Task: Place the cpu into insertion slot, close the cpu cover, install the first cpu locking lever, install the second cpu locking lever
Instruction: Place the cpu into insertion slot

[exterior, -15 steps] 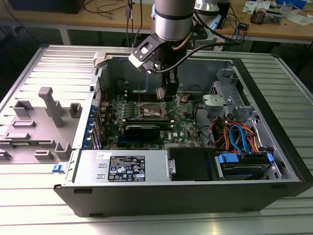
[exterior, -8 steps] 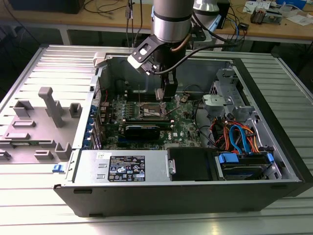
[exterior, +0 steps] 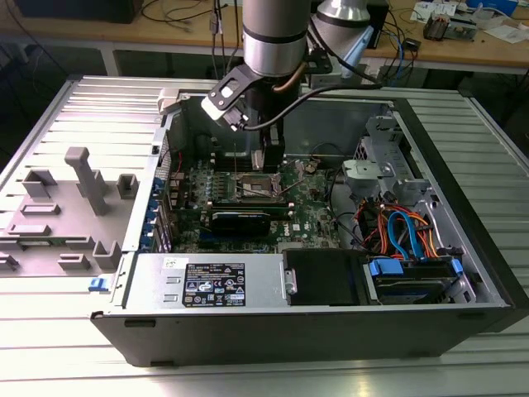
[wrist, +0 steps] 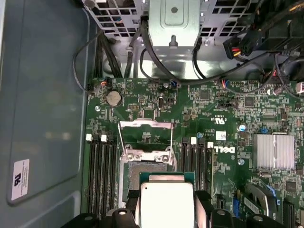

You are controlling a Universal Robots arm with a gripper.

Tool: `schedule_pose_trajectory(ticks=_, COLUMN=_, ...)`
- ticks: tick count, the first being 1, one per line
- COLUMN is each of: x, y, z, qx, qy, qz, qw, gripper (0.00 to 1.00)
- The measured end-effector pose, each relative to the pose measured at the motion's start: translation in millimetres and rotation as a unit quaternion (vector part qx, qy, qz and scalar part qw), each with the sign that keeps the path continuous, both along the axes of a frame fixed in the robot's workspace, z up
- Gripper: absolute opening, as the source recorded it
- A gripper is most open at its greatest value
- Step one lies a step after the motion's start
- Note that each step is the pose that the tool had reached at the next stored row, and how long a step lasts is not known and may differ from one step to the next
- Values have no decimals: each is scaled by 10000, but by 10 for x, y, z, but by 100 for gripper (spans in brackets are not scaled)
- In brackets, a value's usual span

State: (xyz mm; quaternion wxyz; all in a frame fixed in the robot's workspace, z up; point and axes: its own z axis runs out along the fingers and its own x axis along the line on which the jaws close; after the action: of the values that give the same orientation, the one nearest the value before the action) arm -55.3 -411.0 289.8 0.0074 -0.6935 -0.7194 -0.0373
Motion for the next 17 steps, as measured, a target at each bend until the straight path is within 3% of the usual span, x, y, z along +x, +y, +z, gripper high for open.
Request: schedule_pose_trajectory(ticks=17, x=-18, y=9, z=-44, qx=5, qy=0, qz=-6, qw=10000, gripper=54)
